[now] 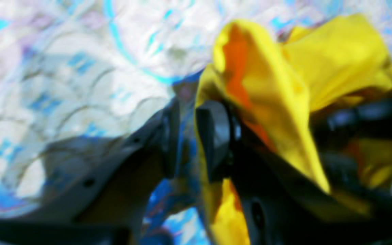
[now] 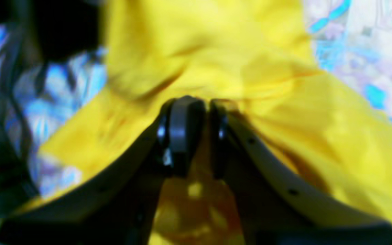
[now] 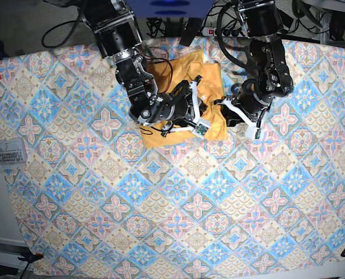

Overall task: Fold the T-shirt properly
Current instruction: 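Grasp the bundle's edge with the right gripper and lift it, then grasp the bundle's opposite side with the left gripper, holding with both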

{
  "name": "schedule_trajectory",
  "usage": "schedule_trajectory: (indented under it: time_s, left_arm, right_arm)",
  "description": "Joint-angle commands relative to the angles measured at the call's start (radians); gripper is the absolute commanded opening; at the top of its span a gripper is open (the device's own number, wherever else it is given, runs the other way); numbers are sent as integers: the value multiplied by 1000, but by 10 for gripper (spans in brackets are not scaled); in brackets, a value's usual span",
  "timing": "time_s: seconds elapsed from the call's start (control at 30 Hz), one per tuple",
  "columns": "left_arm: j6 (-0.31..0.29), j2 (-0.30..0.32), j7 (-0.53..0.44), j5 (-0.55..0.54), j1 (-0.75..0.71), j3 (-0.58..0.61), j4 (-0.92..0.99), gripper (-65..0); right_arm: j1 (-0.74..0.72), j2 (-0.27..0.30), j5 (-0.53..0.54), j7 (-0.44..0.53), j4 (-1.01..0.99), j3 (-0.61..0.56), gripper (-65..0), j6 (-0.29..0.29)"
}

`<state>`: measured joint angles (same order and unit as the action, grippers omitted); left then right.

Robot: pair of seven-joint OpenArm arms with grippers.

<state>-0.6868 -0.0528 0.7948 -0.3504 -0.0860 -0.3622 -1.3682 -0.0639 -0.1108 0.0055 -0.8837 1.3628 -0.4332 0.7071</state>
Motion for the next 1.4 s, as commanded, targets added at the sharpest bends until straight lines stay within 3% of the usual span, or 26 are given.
schedule_trajectory:
  time_s: [0.0, 0.13, 0.3, 0.47, 0.63, 1.03, 1.37]
  left_arm:
    - [-11, 3, -22, -48, 9, 1, -38, -515]
    - [-11, 8, -13, -134, -5, 1, -103, -515]
    - [-11, 3, 1, -151, -45, 5, -201, -515]
    - [-11, 0, 122, -151, -54, 9, -251, -515]
    - [-11, 0, 142, -151, -105, 10, -290, -515]
    - [-11, 9, 150, -149, -228, 162, -386, -515]
    - [-11, 23, 148, -140, -252, 282, -497, -515]
  right_arm:
    - [-26, -2, 9, 7, 59, 3, -552, -9]
    - [-38, 24, 11, -2, 151, 9, -552, -9]
    - [-52, 24, 9, 5, 154, 122, -551, -9]
    - [-129, 26, 9, 8, 73, 155, -551, -9]
    - [-173, 26, 6, 56, -13, 202, -551, -9]
    - [-228, 50, 4, 197, -305, 201, -552, -9]
    - [-228, 53, 4, 231, -340, 201, -552, -9]
